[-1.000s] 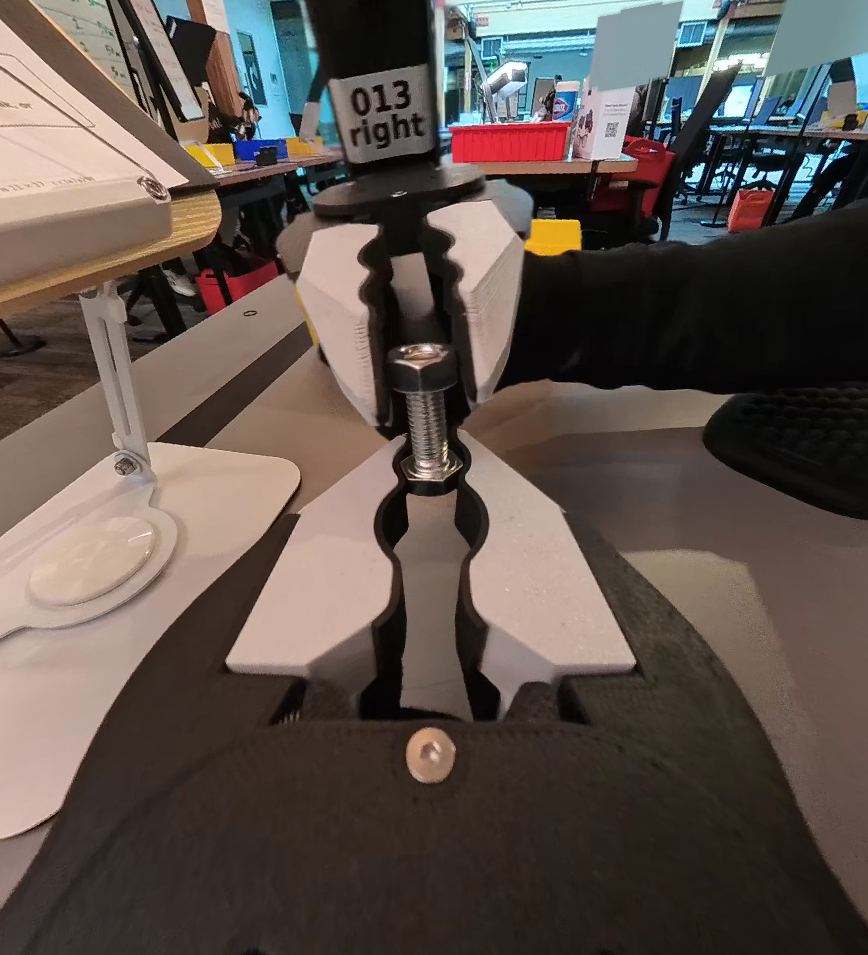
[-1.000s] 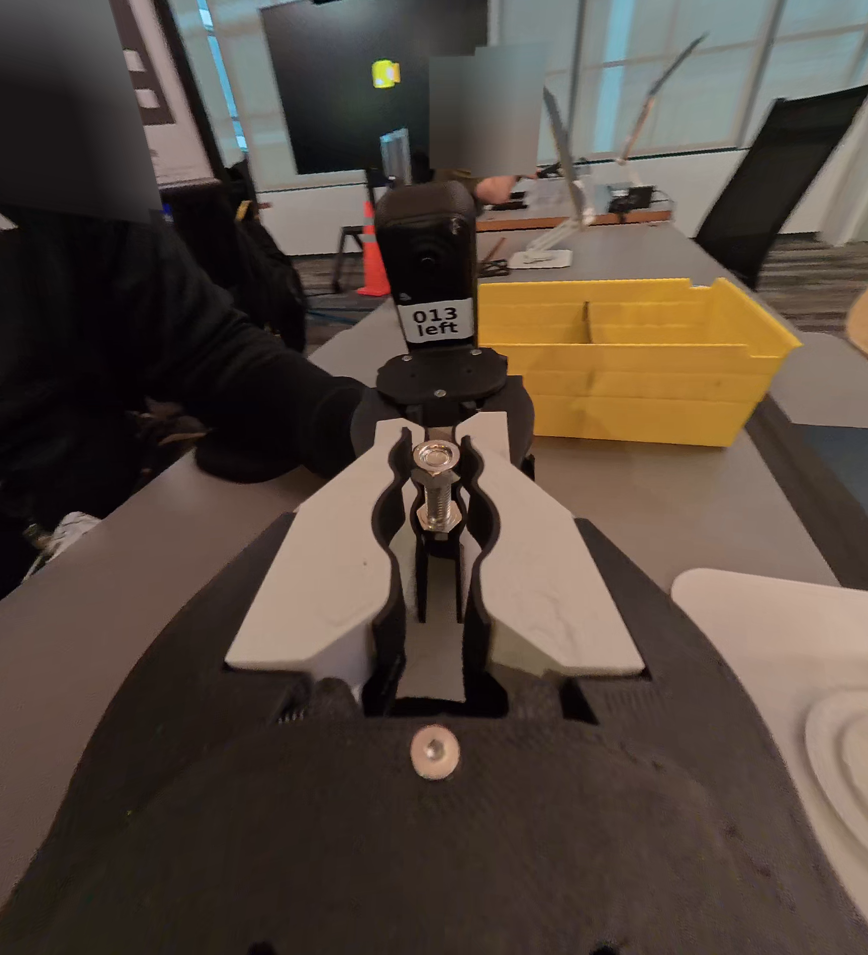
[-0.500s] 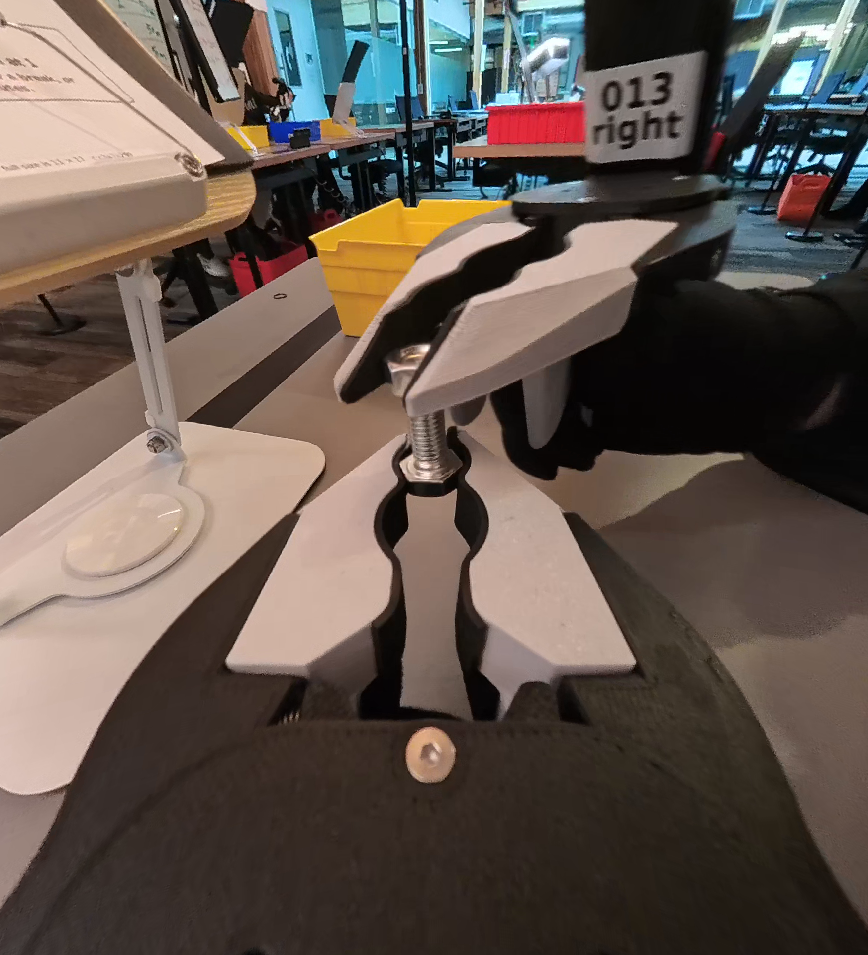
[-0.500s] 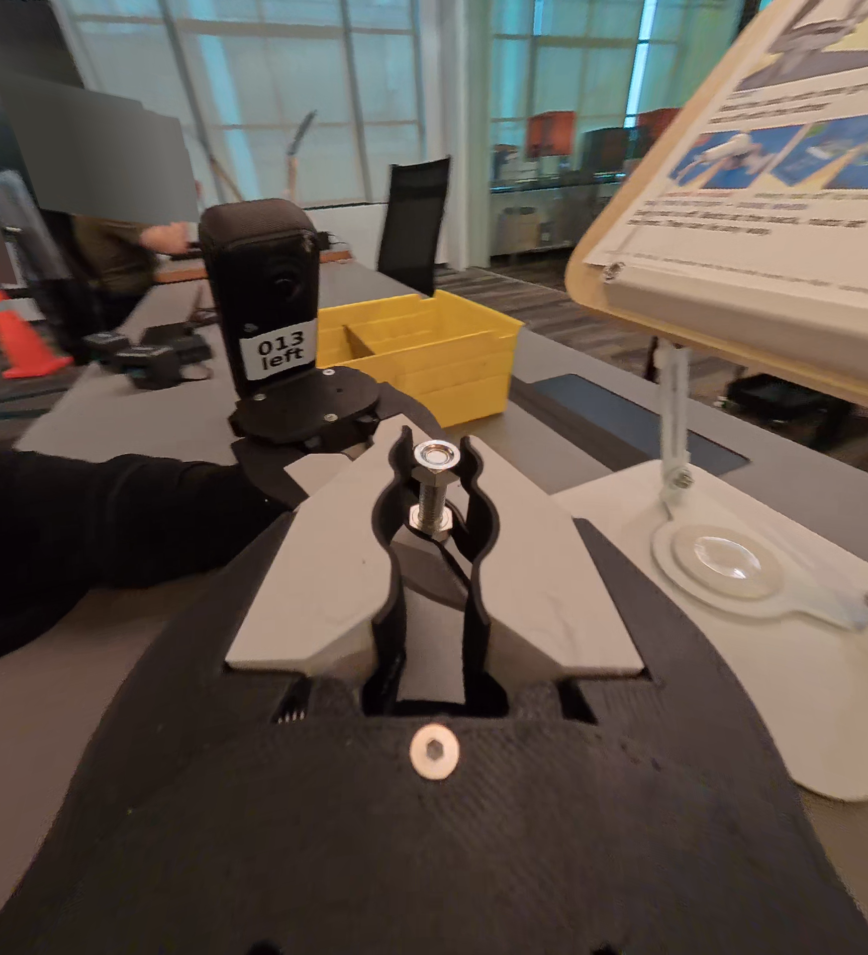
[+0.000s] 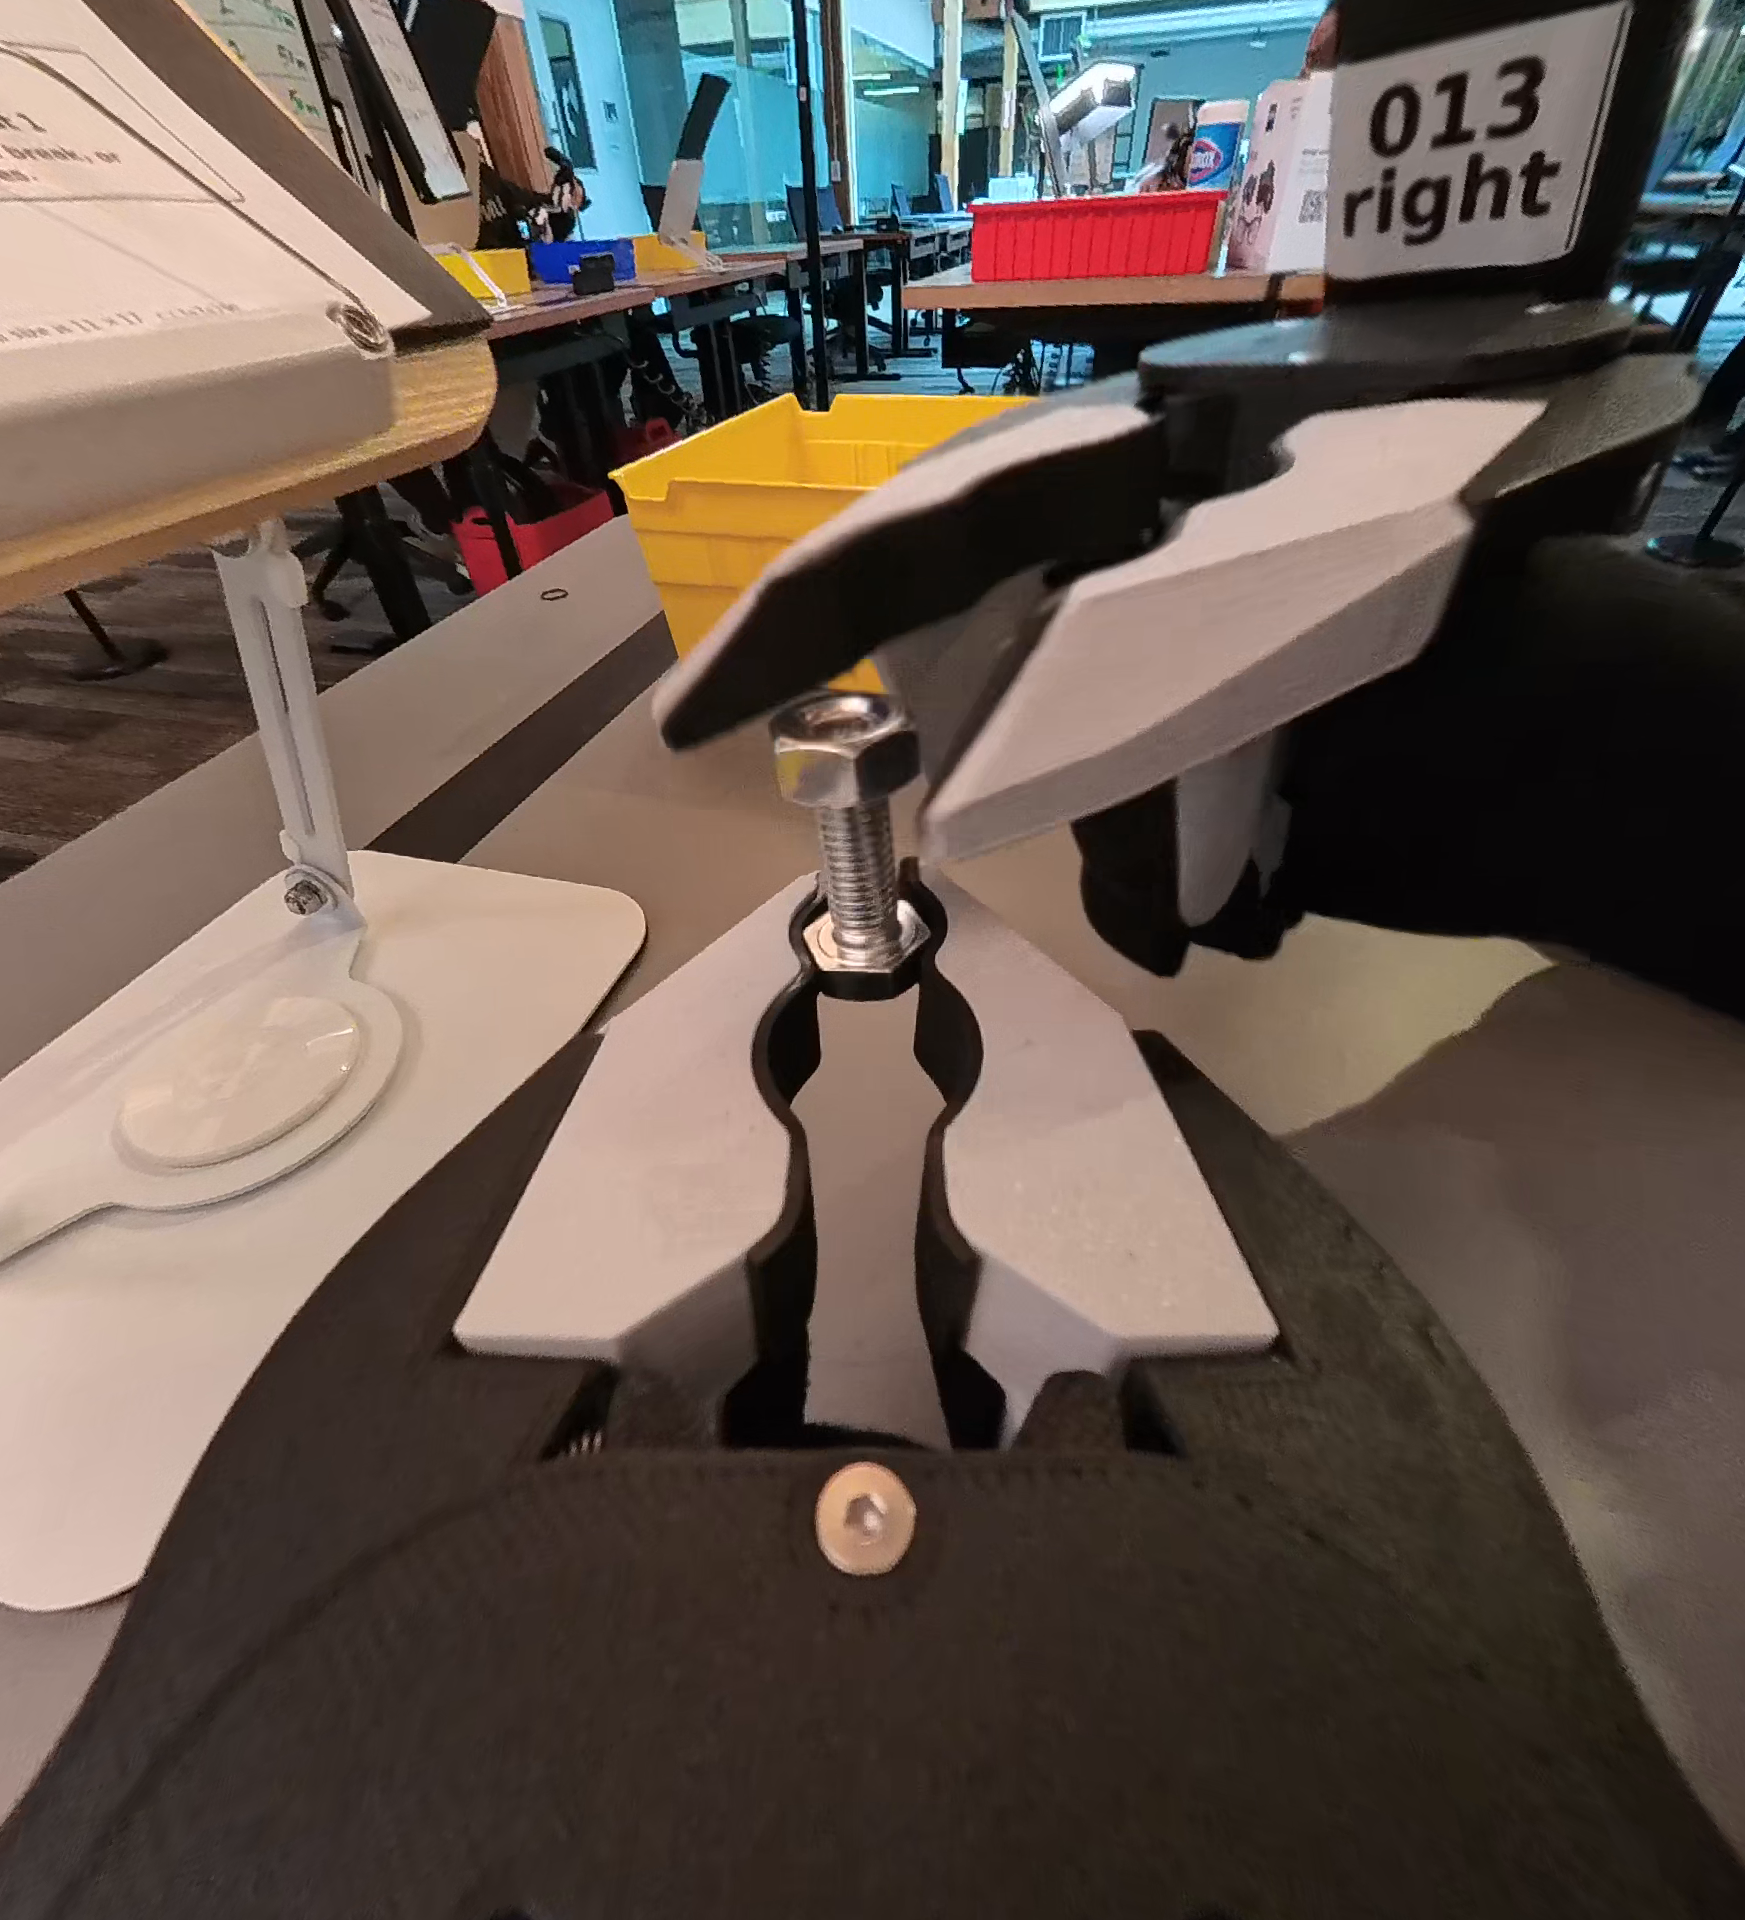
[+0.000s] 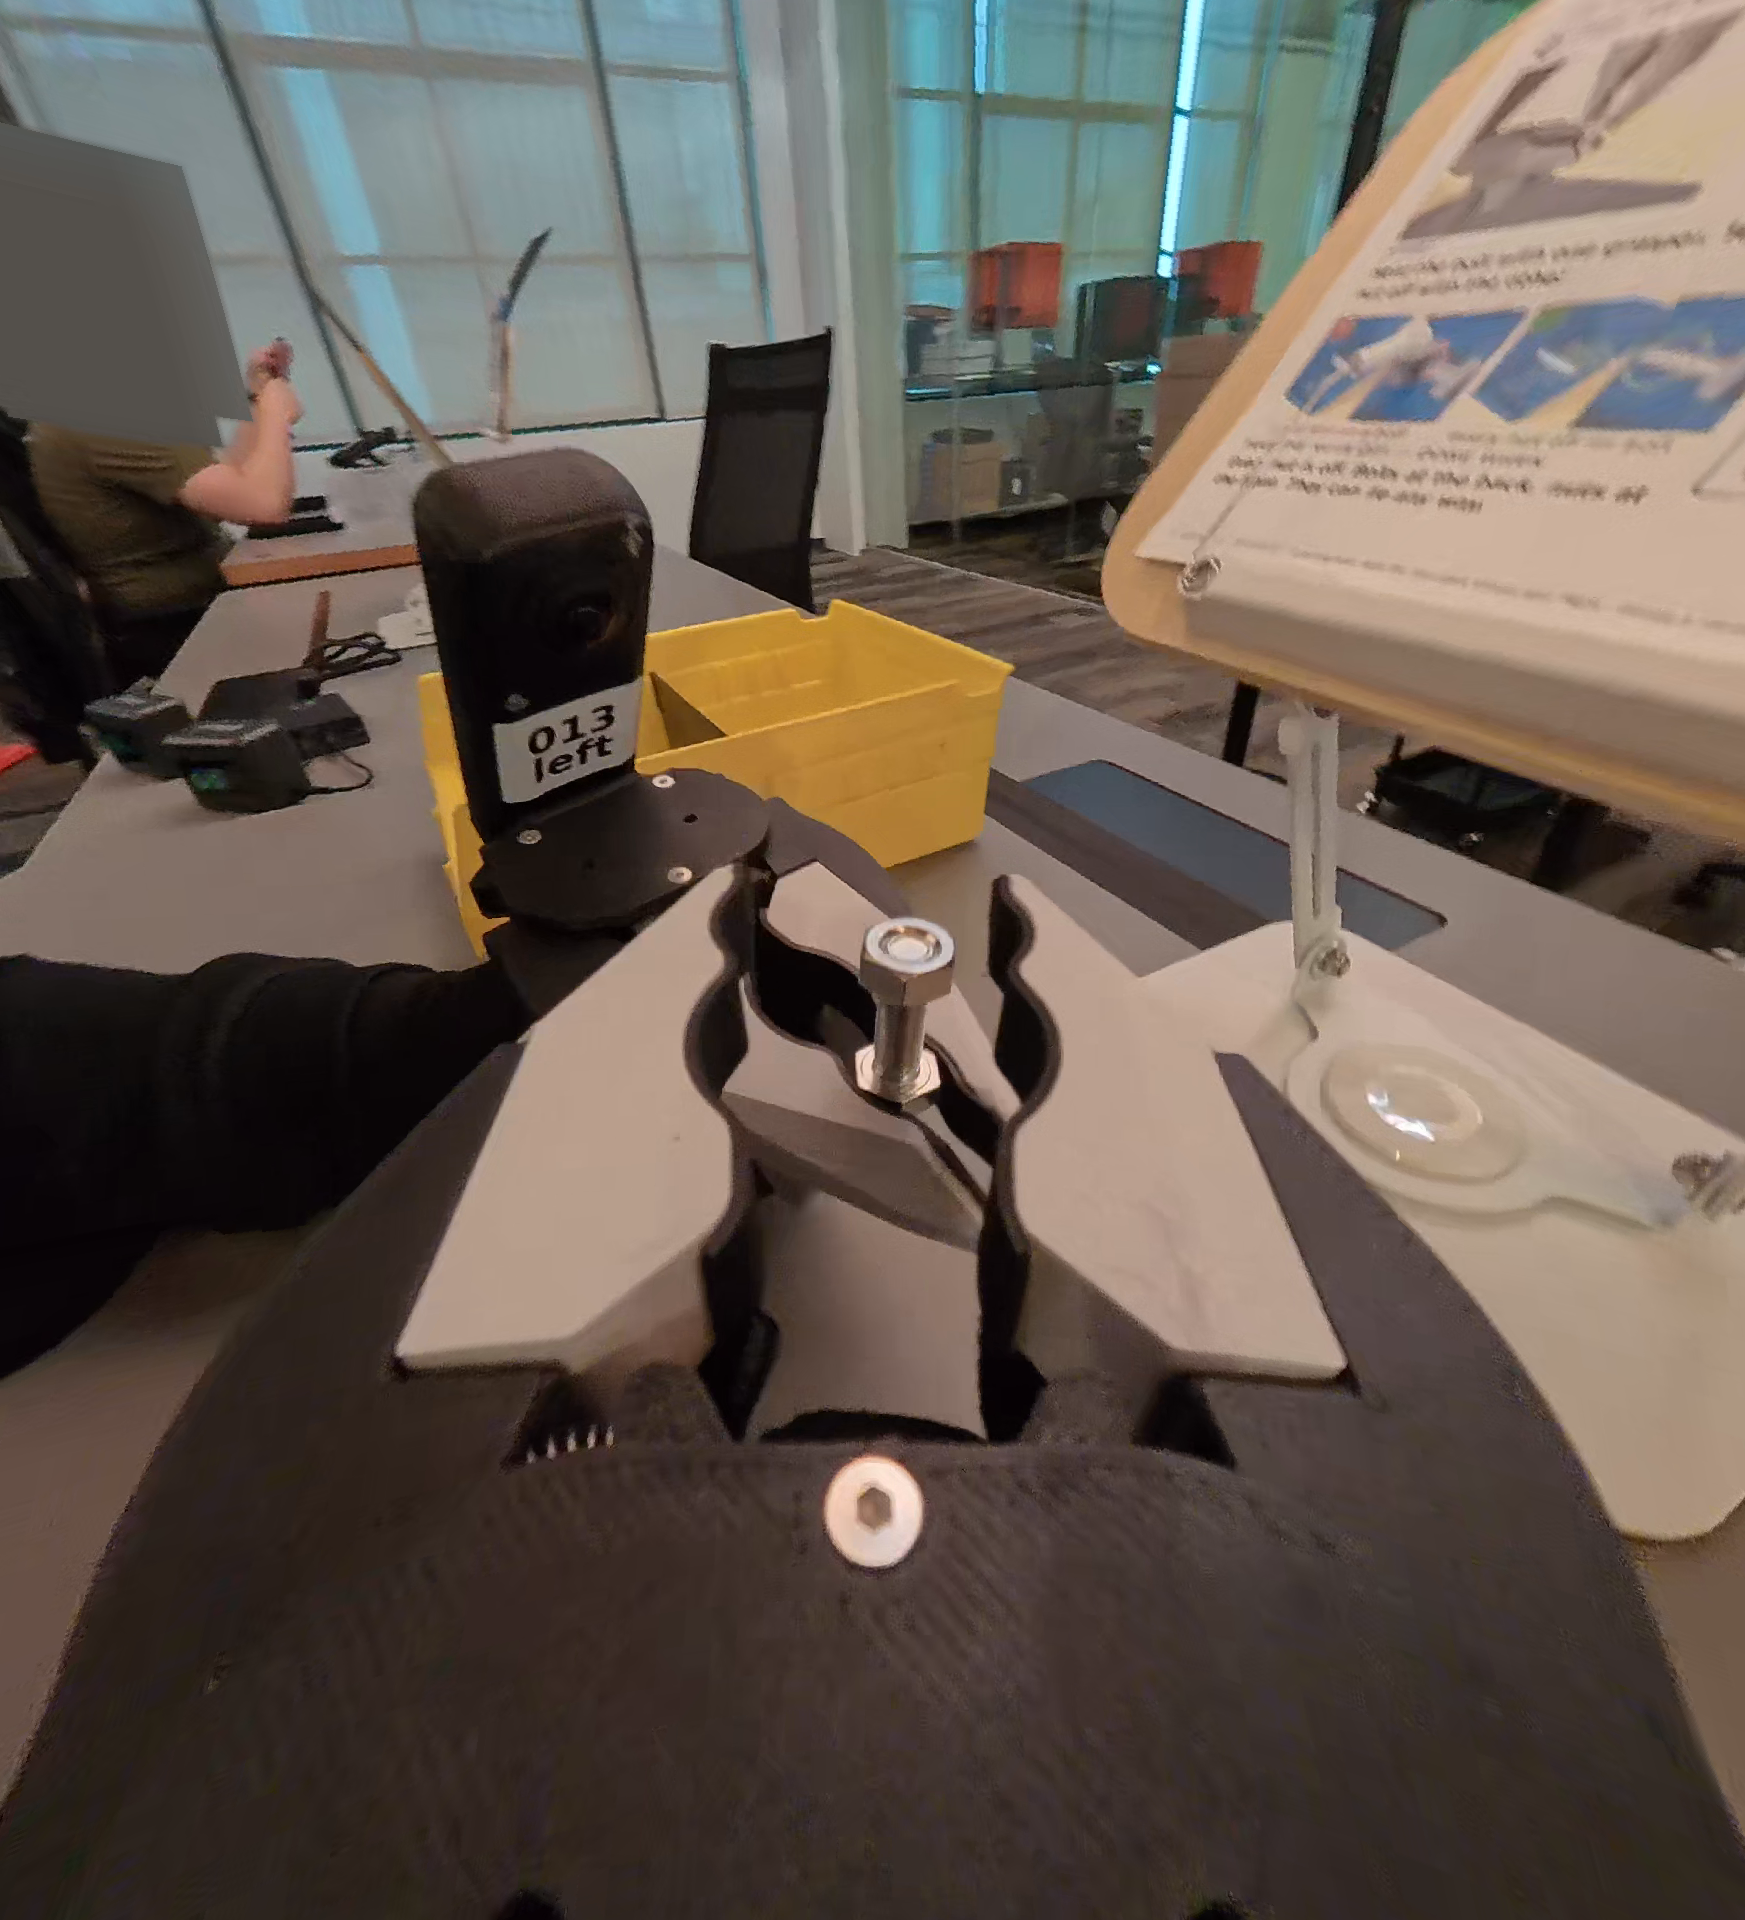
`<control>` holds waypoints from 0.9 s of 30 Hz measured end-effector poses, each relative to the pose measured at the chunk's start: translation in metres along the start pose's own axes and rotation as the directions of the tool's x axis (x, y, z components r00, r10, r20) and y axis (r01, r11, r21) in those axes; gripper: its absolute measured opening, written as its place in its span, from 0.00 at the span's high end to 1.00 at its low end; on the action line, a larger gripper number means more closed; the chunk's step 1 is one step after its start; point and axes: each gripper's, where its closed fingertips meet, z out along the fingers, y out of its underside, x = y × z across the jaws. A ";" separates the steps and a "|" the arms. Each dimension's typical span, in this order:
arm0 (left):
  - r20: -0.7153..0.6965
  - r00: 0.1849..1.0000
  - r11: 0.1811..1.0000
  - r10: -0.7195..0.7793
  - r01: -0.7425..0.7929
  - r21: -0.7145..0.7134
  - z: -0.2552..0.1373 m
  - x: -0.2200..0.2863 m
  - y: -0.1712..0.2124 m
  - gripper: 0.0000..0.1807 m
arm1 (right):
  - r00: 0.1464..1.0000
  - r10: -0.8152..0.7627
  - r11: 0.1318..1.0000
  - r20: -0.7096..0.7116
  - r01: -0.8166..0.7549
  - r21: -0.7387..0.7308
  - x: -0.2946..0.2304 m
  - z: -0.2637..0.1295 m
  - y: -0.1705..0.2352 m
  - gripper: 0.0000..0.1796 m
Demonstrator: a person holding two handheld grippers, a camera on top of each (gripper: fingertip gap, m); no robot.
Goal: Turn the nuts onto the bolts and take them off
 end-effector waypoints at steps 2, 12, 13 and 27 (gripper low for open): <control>-0.003 1.000 1.000 -0.004 0.004 0.002 0.000 0.000 0.000 0.94 | 0.999 -0.032 0.999 0.034 0.033 -0.011 0.005 -0.003 -0.005 0.71; -0.048 0.999 1.000 -0.005 0.005 0.011 0.000 0.008 -0.002 0.94 | 0.741 0.079 0.993 0.666 0.002 -0.121 -0.010 -0.017 0.009 0.76; -0.053 0.999 1.000 -0.006 0.006 0.012 0.000 0.009 -0.002 0.94 | 0.715 0.085 0.991 0.694 0.009 -0.130 -0.010 -0.016 0.011 0.76; -0.073 0.997 1.000 0.003 -0.002 0.011 0.001 0.014 -0.003 0.94 | 0.534 0.051 0.993 0.844 0.066 -0.101 -0.020 -0.016 0.007 0.91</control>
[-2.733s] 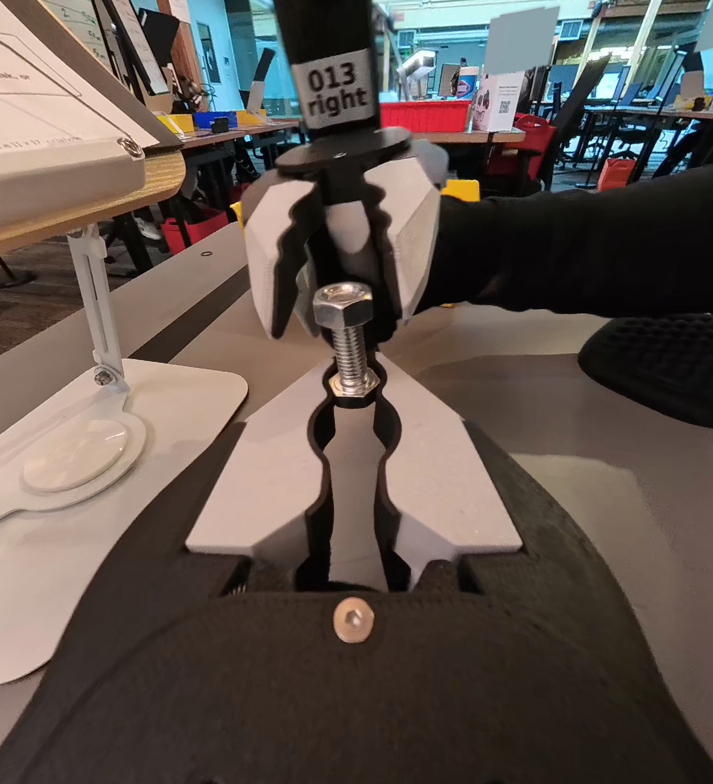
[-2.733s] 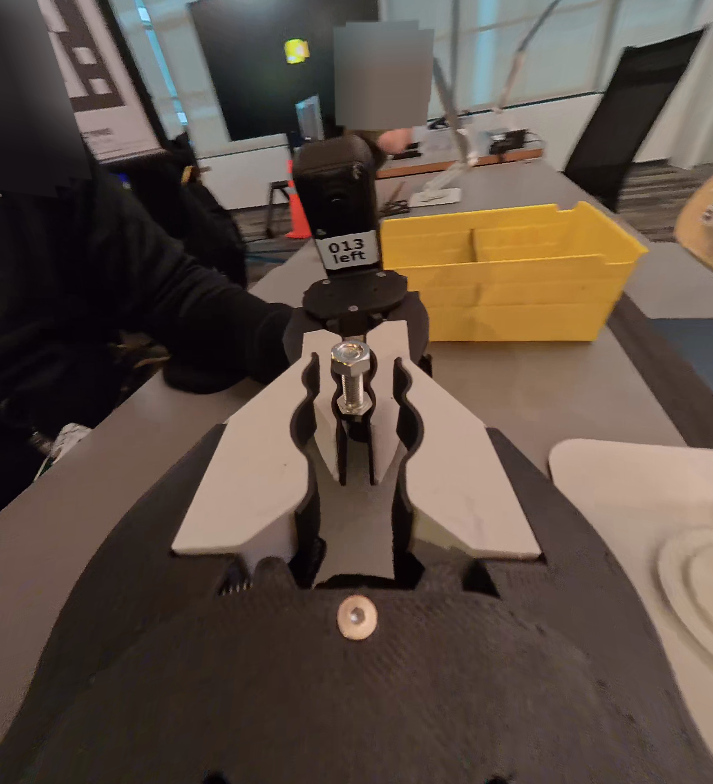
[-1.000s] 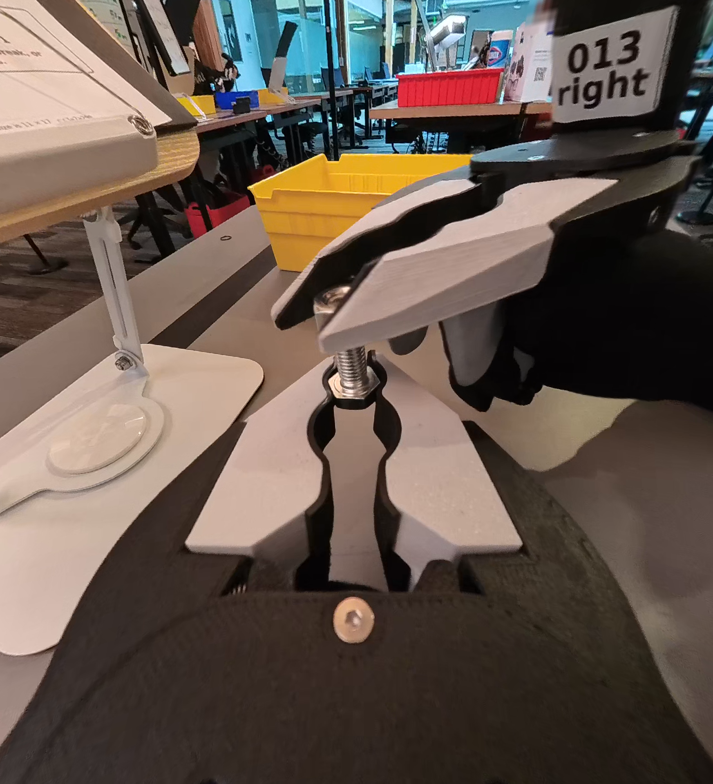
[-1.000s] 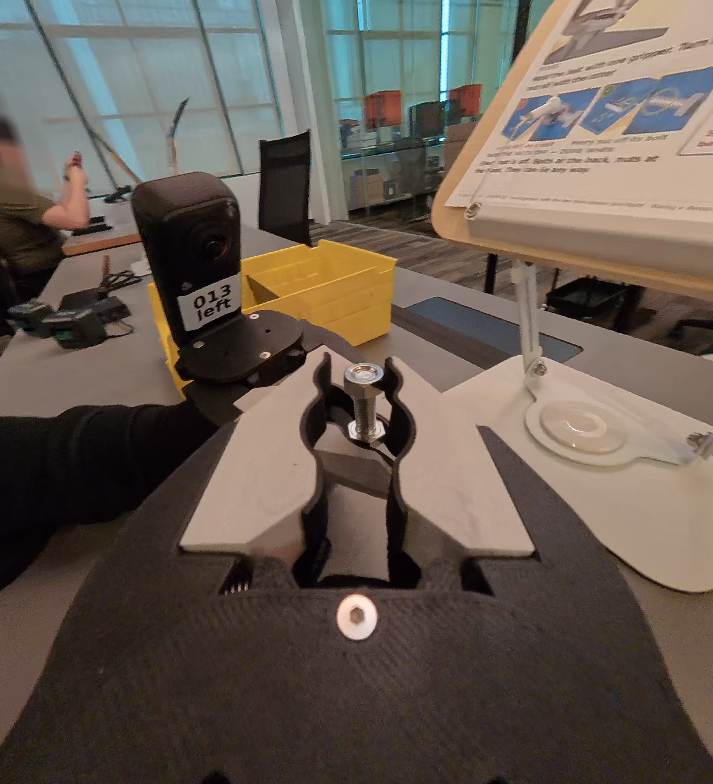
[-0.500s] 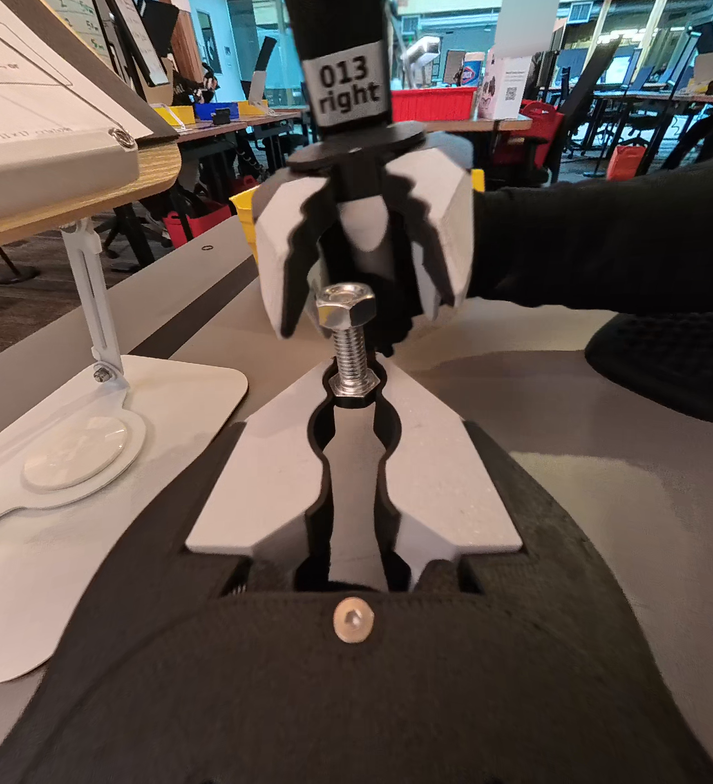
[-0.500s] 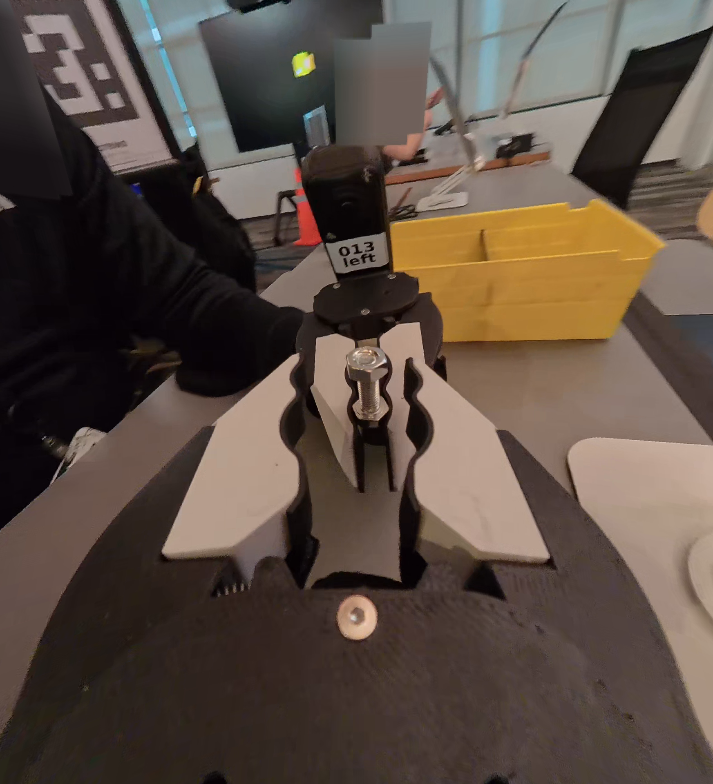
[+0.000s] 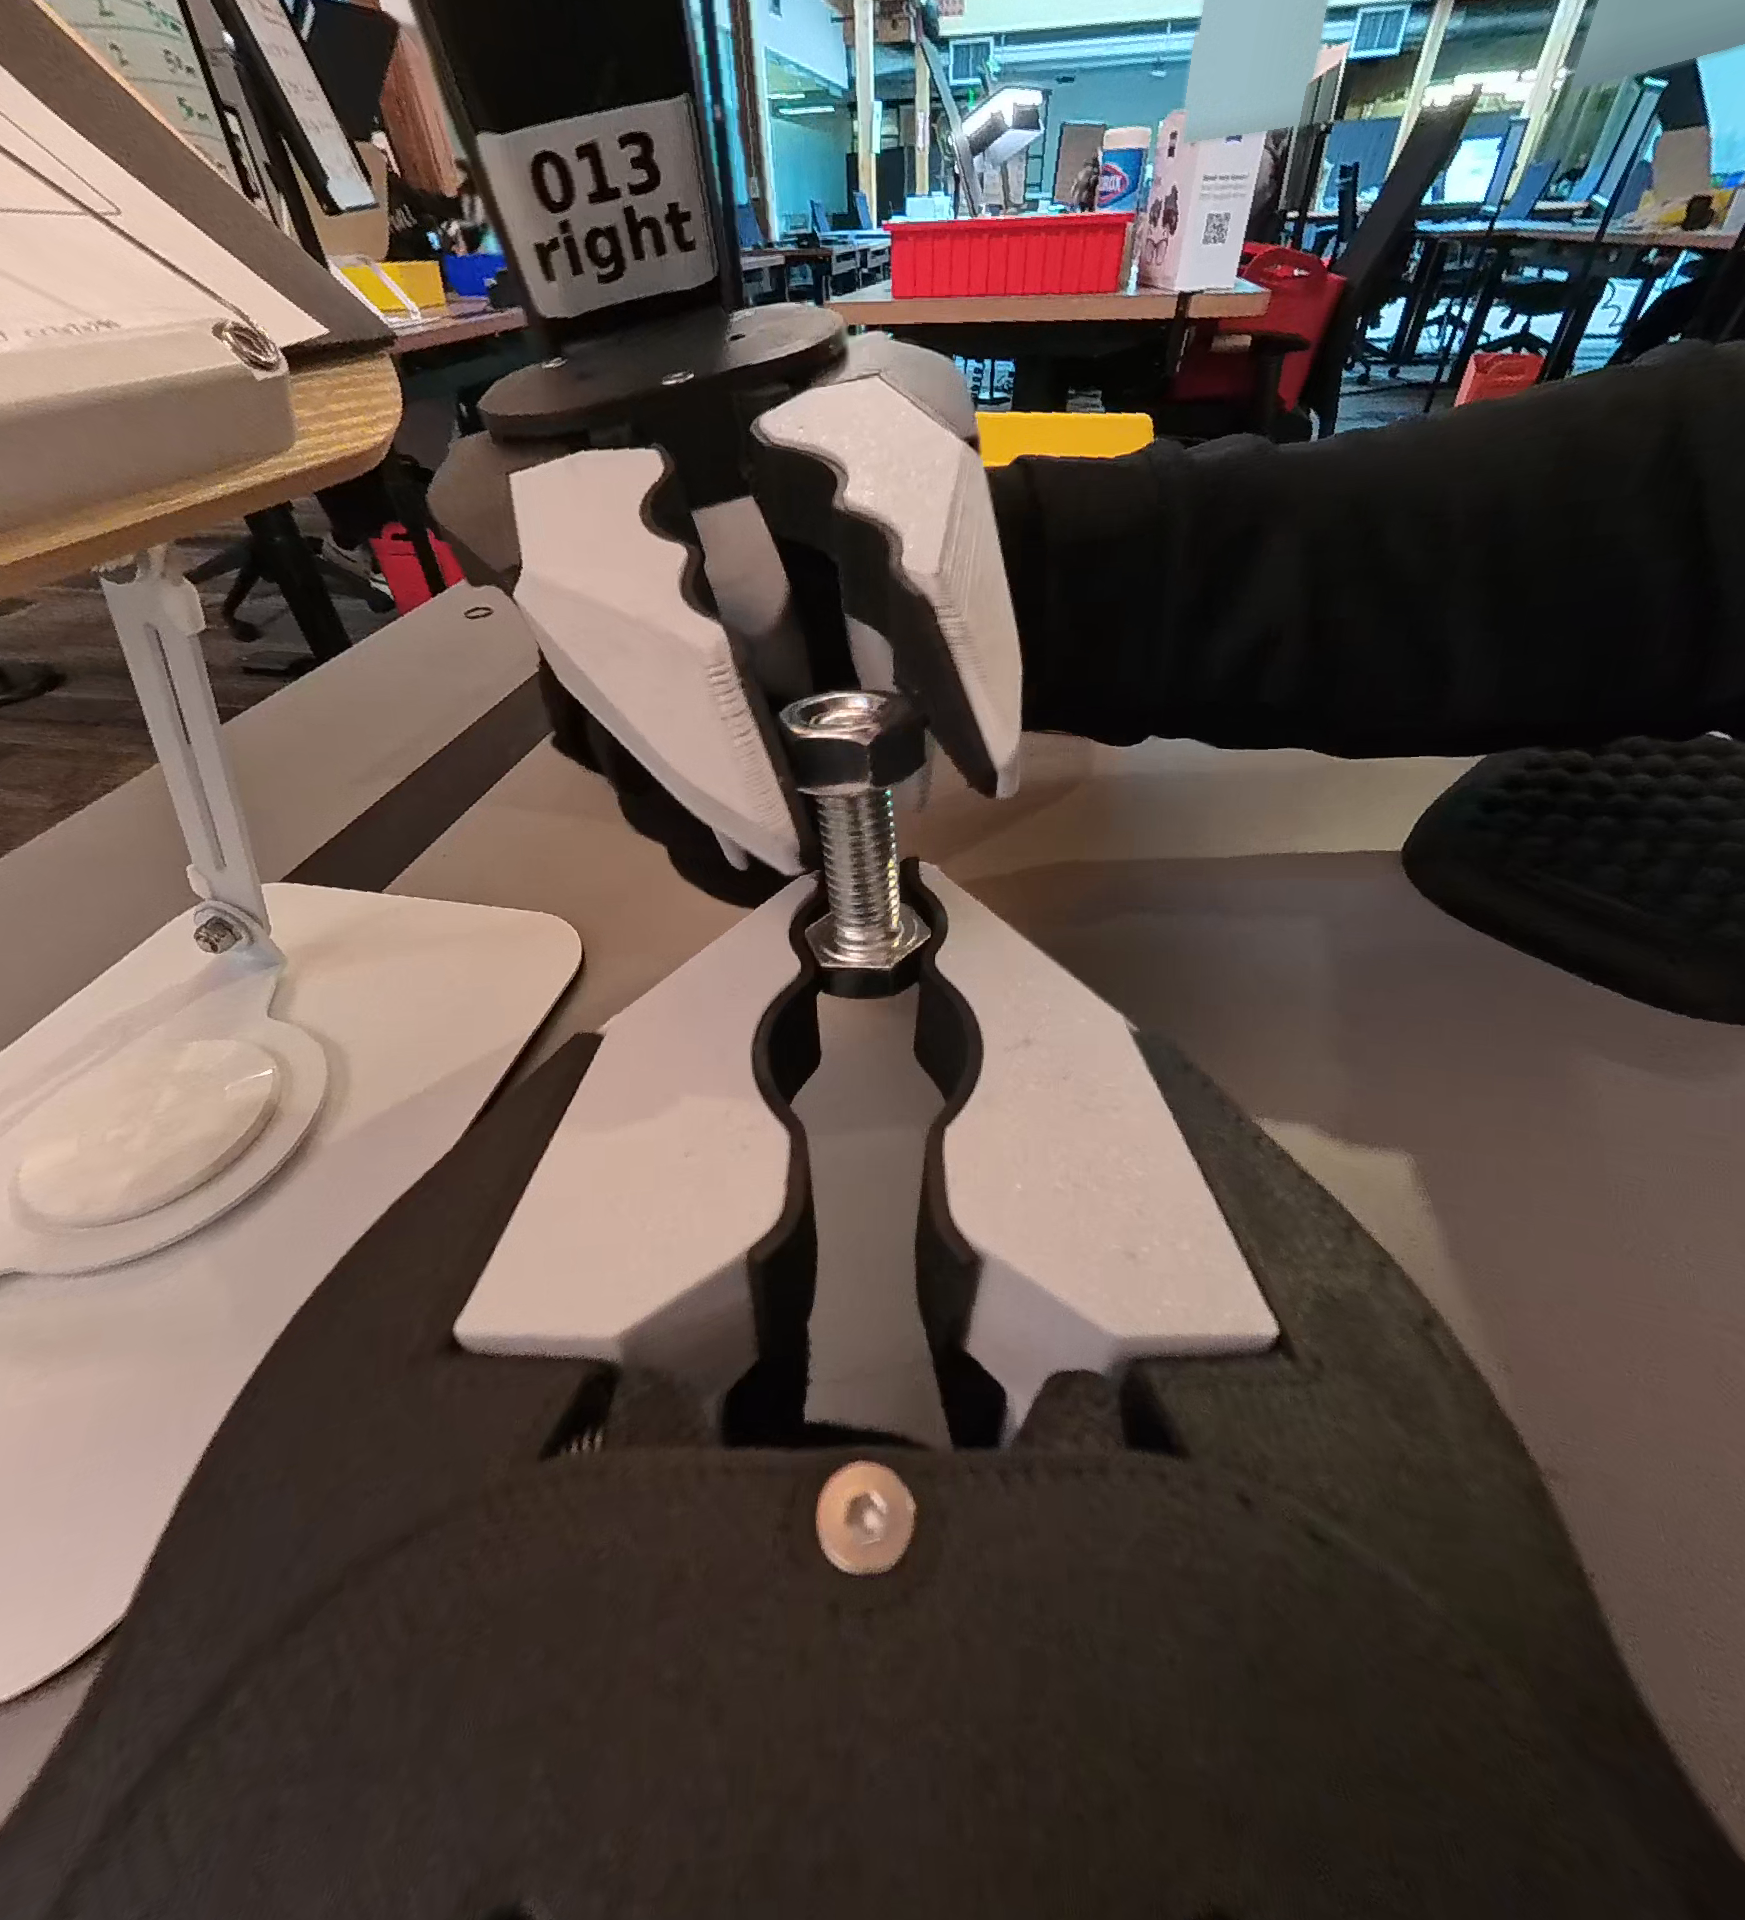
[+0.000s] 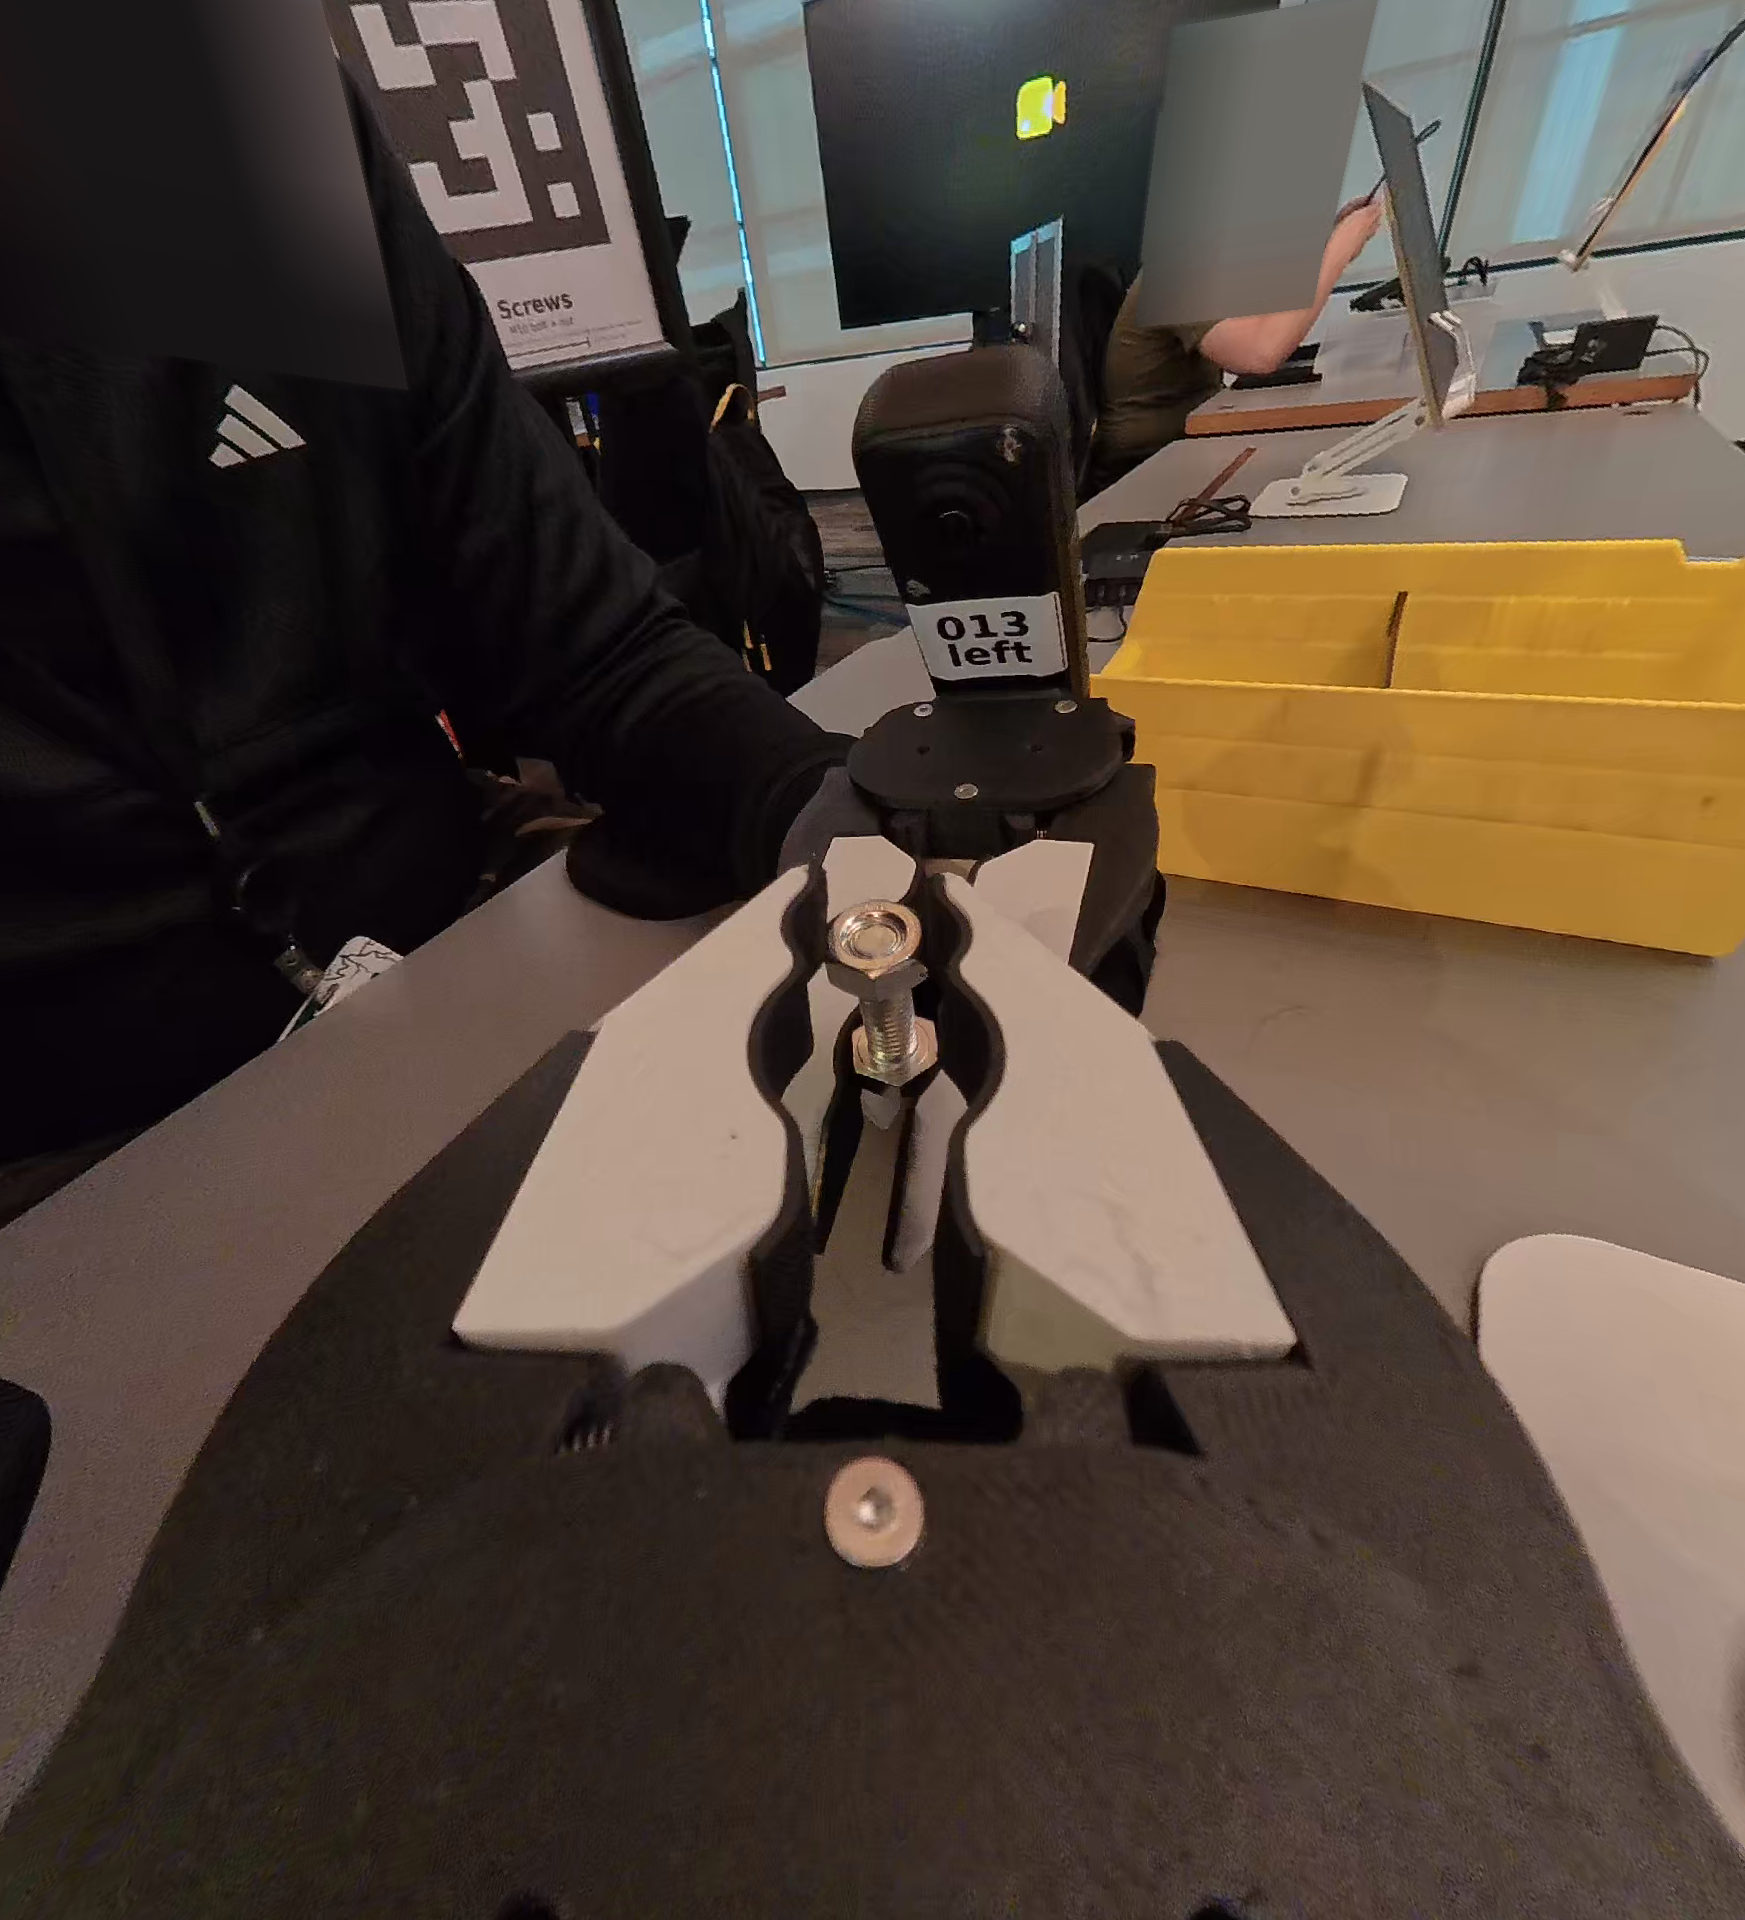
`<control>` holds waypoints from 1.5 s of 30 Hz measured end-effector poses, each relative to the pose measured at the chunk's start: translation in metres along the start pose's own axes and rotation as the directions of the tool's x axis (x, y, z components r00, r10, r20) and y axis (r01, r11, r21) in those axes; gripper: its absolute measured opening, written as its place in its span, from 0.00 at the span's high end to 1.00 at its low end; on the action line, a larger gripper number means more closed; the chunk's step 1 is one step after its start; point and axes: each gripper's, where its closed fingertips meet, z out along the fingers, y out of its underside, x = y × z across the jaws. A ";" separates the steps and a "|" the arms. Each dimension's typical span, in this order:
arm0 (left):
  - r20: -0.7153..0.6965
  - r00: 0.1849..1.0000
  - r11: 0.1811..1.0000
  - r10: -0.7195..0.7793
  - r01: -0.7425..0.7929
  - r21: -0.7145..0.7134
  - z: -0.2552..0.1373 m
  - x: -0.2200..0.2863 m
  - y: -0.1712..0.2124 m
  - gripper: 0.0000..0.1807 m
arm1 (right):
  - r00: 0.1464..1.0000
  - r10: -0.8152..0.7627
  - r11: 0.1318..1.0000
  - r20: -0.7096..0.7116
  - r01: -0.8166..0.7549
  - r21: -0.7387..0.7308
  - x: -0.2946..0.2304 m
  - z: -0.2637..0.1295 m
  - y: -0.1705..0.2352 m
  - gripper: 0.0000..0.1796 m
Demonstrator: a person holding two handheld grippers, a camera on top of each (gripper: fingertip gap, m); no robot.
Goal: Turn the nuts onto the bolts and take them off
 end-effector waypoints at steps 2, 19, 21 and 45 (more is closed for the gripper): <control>0.003 1.000 1.000 0.001 -0.001 -0.001 0.000 0.000 0.000 0.94 | 1.000 -0.003 1.000 -0.023 0.003 0.004 0.001 0.000 0.000 0.91; 0.071 0.997 1.000 -0.008 0.008 -0.004 -0.003 -0.014 0.001 0.94 | 0.770 0.029 0.997 -0.638 0.020 0.071 0.027 -0.005 -0.003 0.91; 0.072 0.997 1.000 -0.005 0.006 -0.006 -0.002 -0.013 0.001 0.94 | 0.702 0.044 0.995 -0.710 0.034 0.095 0.029 -0.006 -0.003 0.91; 0.013 1.000 1.000 0.001 -0.001 -0.008 -0.001 -0.003 0.002 0.94 | 0.909 0.012 1.000 -0.416 -0.008 0.013 0.009 -0.014 -0.004 0.76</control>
